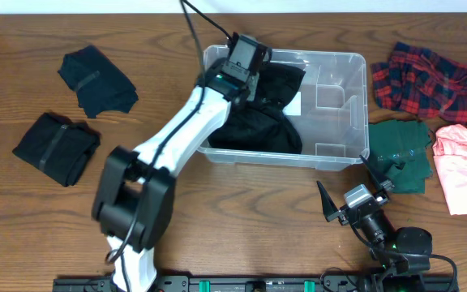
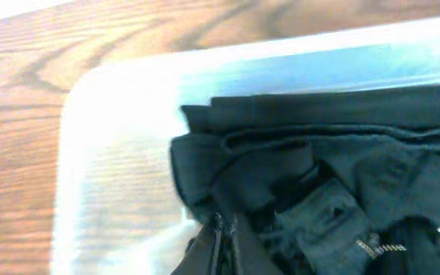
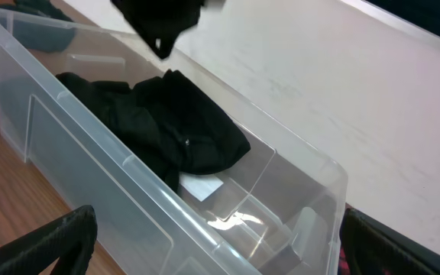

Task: Pack container
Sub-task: 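Press the black bundle down inside the container with the left gripper, then withdraw the left gripper to the black clothes at left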

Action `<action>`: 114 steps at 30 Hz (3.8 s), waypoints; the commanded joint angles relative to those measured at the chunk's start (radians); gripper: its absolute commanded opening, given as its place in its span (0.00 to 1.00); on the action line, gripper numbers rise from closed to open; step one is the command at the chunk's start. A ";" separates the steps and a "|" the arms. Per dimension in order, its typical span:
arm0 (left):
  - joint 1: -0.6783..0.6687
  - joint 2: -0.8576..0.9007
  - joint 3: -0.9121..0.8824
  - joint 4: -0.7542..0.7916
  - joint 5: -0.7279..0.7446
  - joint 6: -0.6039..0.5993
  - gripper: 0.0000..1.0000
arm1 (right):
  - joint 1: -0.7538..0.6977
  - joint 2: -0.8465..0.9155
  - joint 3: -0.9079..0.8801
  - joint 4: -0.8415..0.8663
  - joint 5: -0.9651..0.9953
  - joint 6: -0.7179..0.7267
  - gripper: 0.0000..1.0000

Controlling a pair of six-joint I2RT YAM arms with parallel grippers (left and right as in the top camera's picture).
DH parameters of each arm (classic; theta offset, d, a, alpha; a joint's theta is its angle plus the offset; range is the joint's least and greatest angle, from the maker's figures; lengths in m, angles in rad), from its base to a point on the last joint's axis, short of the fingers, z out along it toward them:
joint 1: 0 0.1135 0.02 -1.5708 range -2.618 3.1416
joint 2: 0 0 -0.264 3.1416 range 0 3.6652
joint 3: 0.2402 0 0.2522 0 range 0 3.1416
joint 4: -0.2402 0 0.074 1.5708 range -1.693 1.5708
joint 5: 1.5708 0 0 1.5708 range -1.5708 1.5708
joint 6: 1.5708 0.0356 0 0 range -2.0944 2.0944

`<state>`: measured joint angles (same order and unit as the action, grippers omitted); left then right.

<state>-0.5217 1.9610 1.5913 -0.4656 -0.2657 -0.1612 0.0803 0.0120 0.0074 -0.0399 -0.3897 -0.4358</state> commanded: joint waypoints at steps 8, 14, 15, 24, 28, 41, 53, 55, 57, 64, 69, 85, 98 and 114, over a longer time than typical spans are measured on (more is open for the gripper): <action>0.005 0.008 -0.012 -0.190 0.193 -0.043 0.07 | 0.006 -0.005 -0.002 -0.002 -0.006 -0.010 0.99; 0.005 0.008 -0.015 -0.284 0.284 -0.043 0.07 | 0.006 -0.005 -0.002 -0.002 -0.006 -0.010 0.99; 0.005 0.008 -0.015 -0.293 0.293 -0.043 0.07 | 0.006 -0.005 -0.002 -0.002 -0.006 -0.010 0.99; 0.005 0.025 -0.023 -0.315 0.311 -0.043 0.07 | 0.006 -0.005 -0.002 -0.002 -0.006 -0.010 0.99; 0.005 0.061 -0.034 -0.315 0.311 -0.047 0.07 | 0.006 -0.005 -0.002 -0.002 -0.006 -0.010 0.99; 0.005 0.067 -0.023 -0.300 0.311 -0.062 0.06 | 0.006 -0.005 -0.002 -0.002 -0.006 -0.010 0.99; 0.024 -0.143 -0.004 -0.290 0.307 -0.062 0.07 | 0.006 -0.005 -0.002 -0.002 -0.006 -0.010 0.99; 0.037 -0.170 -0.004 -0.291 0.307 -0.062 0.07 | 0.006 -0.005 -0.002 -0.002 -0.006 -0.010 0.99; 0.059 -0.194 -0.004 -0.291 0.307 -0.062 0.07 | 0.006 -0.005 -0.002 -0.002 -0.006 -0.010 0.99; 0.205 -0.249 -0.004 -0.334 0.277 -0.063 0.07 | 0.006 -0.005 -0.002 -0.003 -0.006 -0.010 0.99; 0.356 -0.253 -0.005 -0.399 0.238 -0.064 0.07 | 0.006 -0.005 -0.002 -0.002 -0.007 -0.010 0.99; 0.769 -0.238 -0.066 -0.461 0.167 -0.177 0.13 | 0.006 -0.005 -0.002 -0.002 -0.006 -0.010 0.99; 0.865 -0.235 -0.293 -0.268 0.115 -0.311 0.88 | 0.006 -0.005 -0.002 -0.002 -0.006 -0.010 0.99; 0.868 -0.218 -0.425 -0.059 0.018 -0.448 0.88 | 0.006 -0.005 -0.002 -0.002 -0.006 -0.010 0.99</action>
<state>0.3435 1.7317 1.1728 -0.5327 -0.1940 -0.5640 0.0803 0.0120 0.0074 -0.0399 -0.3897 -0.4358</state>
